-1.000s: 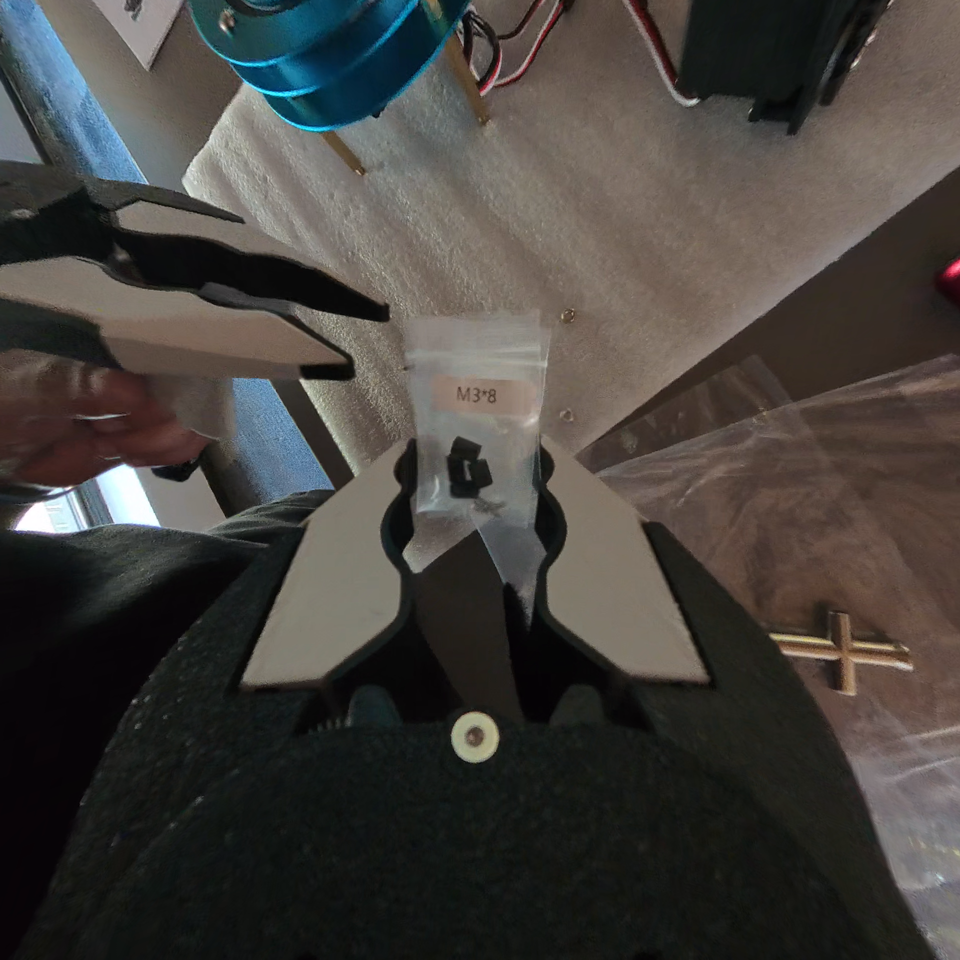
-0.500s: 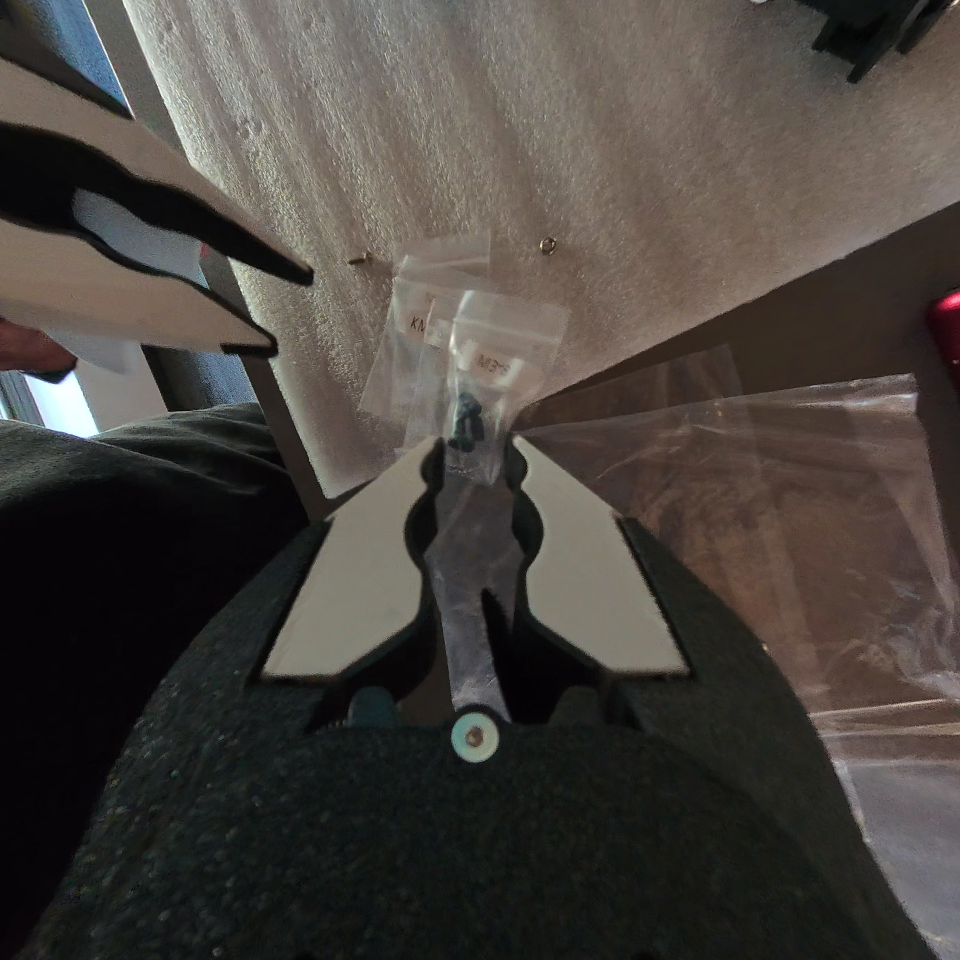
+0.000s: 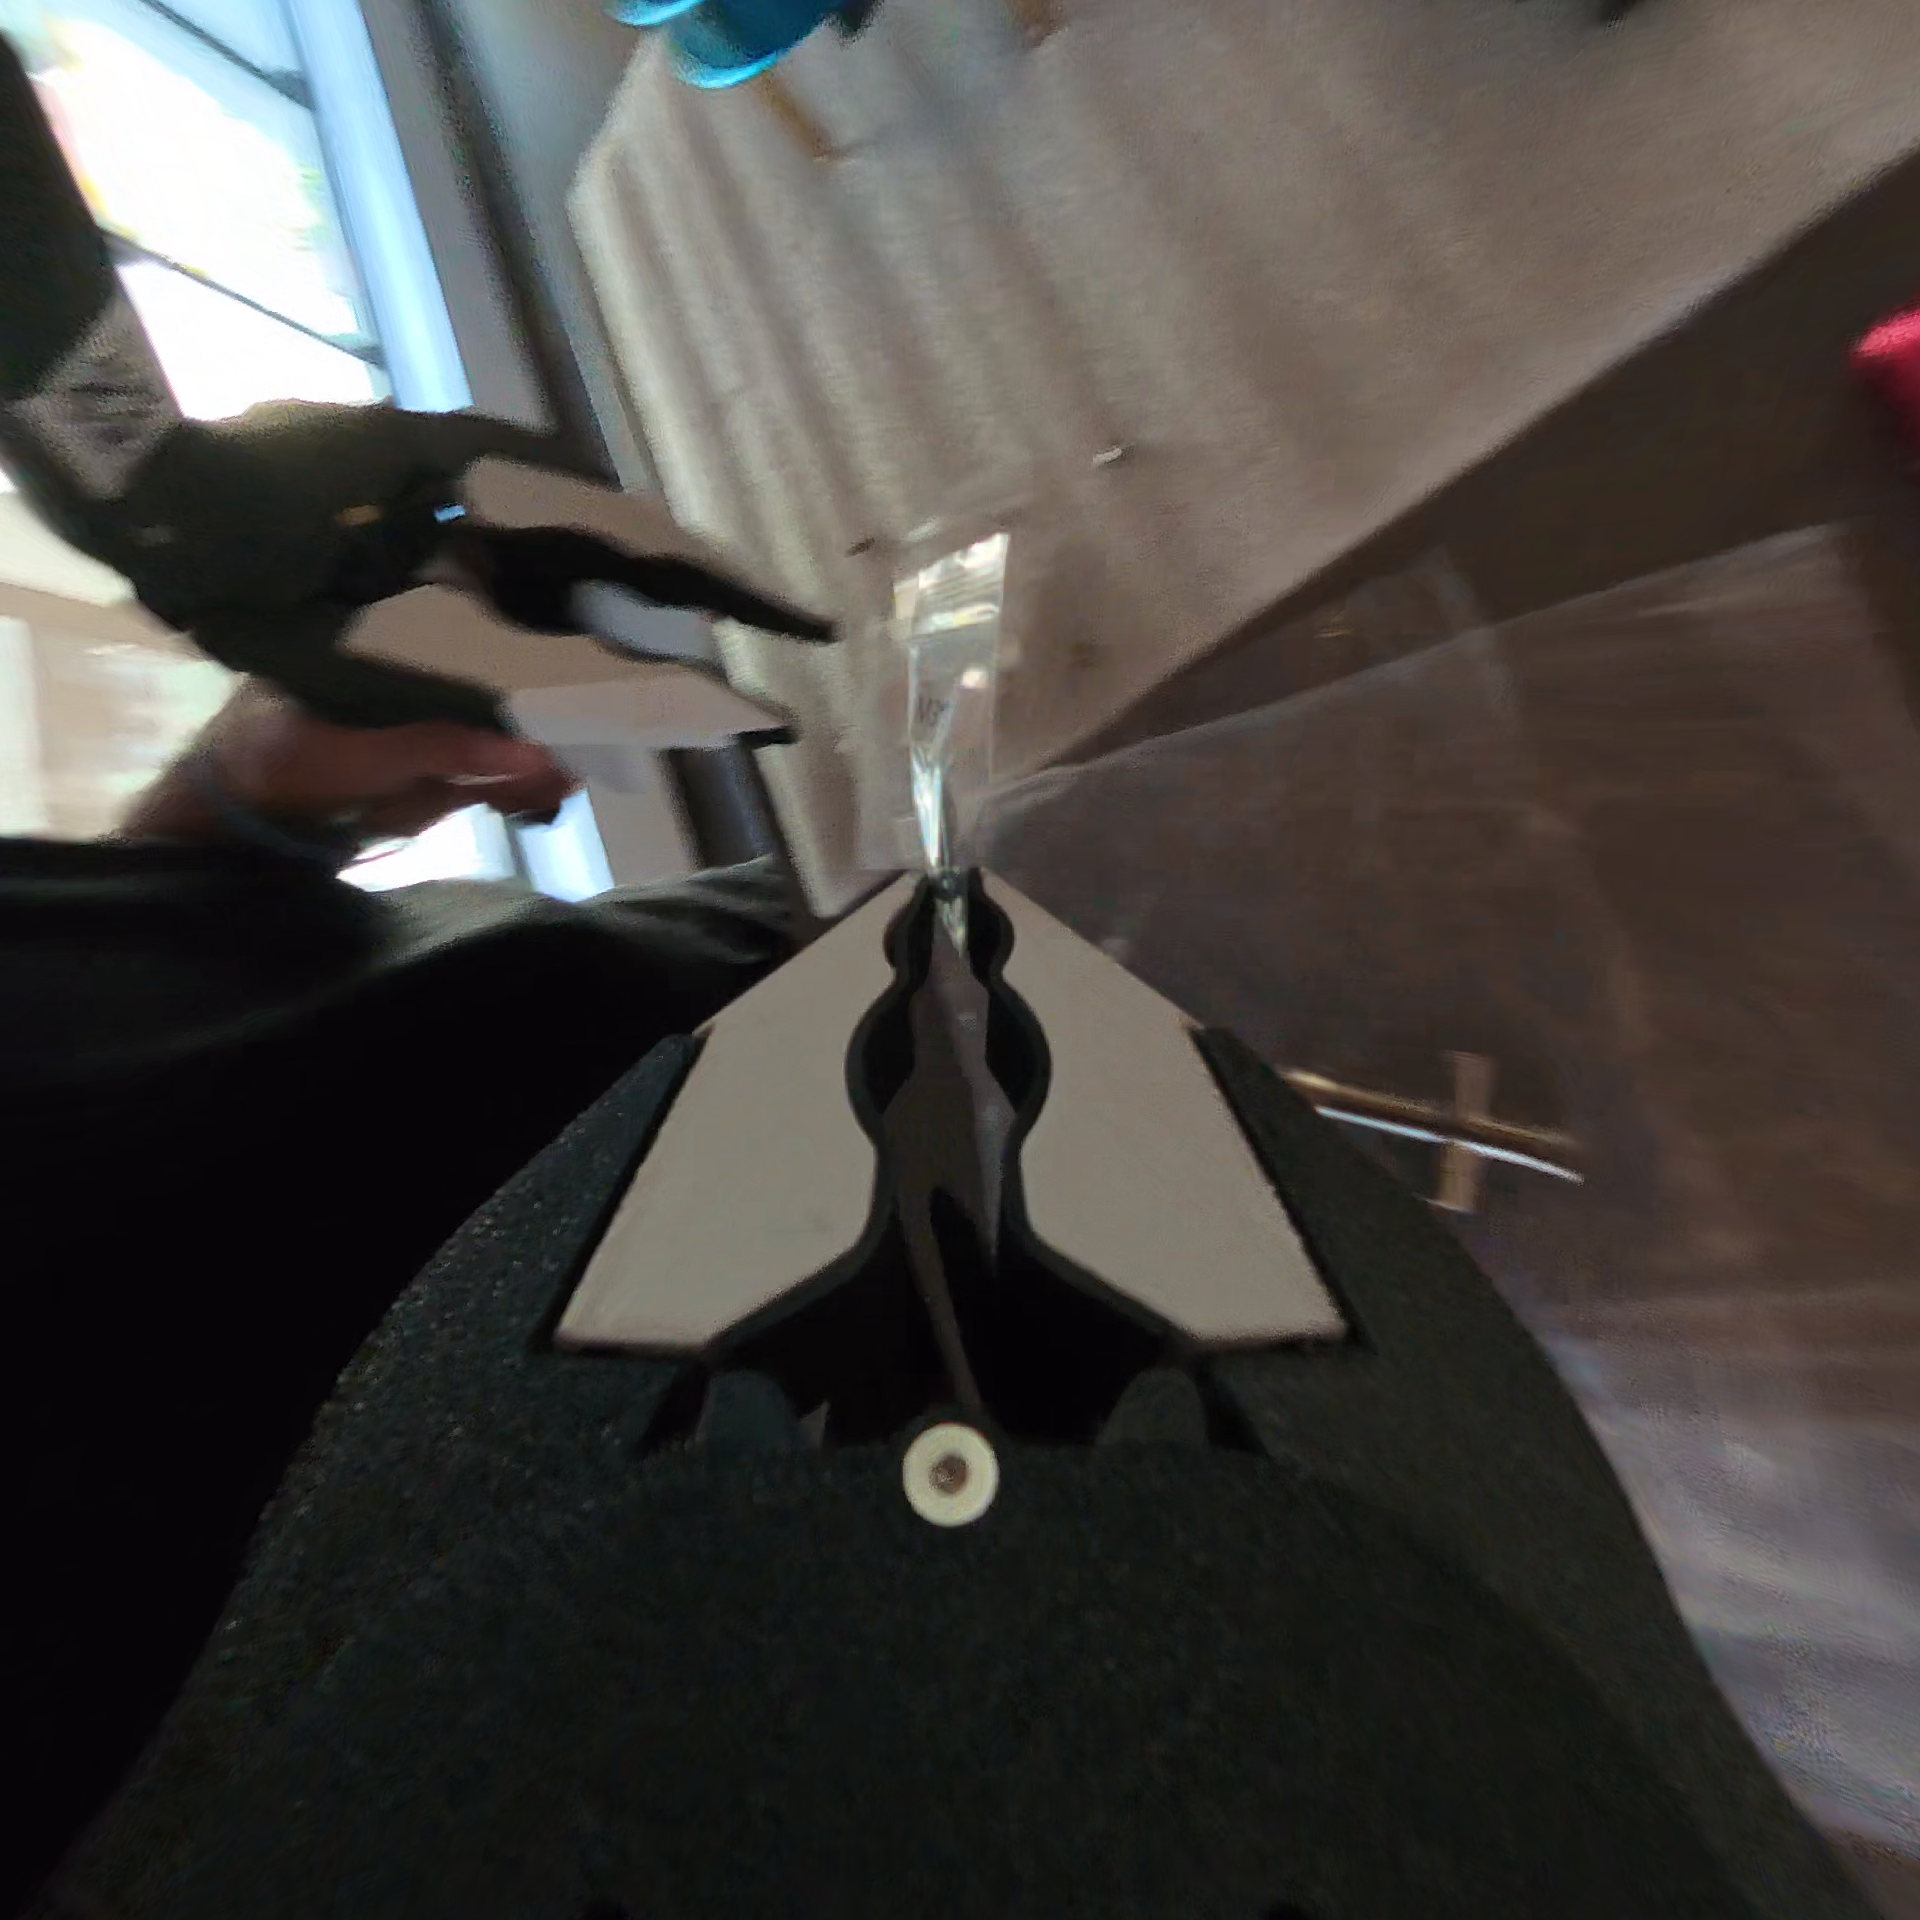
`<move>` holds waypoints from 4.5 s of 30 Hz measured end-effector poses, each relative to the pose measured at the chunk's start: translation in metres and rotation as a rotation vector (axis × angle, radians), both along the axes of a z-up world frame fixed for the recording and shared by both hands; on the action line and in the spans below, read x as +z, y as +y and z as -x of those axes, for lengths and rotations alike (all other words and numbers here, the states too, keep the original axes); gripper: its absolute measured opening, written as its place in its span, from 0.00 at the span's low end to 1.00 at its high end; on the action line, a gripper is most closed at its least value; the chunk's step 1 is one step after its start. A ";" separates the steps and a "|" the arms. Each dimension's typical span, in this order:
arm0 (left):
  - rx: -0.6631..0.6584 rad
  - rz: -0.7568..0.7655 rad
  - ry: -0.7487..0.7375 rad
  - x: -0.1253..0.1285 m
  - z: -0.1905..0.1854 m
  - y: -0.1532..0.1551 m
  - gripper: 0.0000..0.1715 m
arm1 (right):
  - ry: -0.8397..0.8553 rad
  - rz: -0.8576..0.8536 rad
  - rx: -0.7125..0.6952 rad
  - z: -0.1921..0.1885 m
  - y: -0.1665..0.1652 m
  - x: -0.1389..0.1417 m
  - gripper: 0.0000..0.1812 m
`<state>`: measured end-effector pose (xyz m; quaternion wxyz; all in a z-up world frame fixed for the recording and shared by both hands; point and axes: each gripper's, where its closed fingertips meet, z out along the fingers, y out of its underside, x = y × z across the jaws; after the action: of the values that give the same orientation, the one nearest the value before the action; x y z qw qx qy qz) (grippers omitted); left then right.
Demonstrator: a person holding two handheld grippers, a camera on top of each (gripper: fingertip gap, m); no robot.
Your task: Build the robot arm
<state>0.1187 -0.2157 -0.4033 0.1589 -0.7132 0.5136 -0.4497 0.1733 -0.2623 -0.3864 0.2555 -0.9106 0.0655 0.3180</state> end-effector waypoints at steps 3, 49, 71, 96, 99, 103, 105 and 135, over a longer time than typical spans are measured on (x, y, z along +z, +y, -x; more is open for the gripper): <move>-0.019 0.032 -0.004 0.001 -0.005 -0.003 0.16 | 0.084 0.045 0.073 0.024 0.001 -0.010 0.06; -0.087 -0.237 0.012 -0.010 0.018 -0.005 0.15 | -0.280 -0.022 0.354 -0.003 0.049 -0.018 0.15; -0.074 -0.231 0.002 -0.014 0.020 -0.003 0.15 | -0.516 -0.043 0.351 -0.016 0.067 -0.001 0.00; -0.069 -0.270 -0.007 -0.010 0.026 0.001 0.14 | -0.304 -0.131 0.415 0.014 0.049 0.011 0.08; -0.043 -0.249 -0.016 -0.008 0.030 0.006 0.14 | -0.273 0.012 0.495 0.038 0.016 -0.016 0.16; -0.042 -0.245 -0.011 -0.009 0.030 0.007 0.14 | -0.311 0.018 0.420 0.047 0.020 -0.033 0.15; -0.052 -0.248 -0.015 -0.008 0.030 0.005 0.14 | -0.285 0.032 0.393 0.047 0.020 -0.032 0.15; -0.209 -0.544 -0.033 -0.014 0.014 -0.010 0.00 | -0.649 -0.017 0.053 0.014 0.067 -0.041 0.21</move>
<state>0.1049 -0.2258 -0.4178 0.3057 -0.5803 0.6833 -0.3208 0.1588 -0.1957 -0.4271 0.2624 -0.9637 -0.0456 0.0183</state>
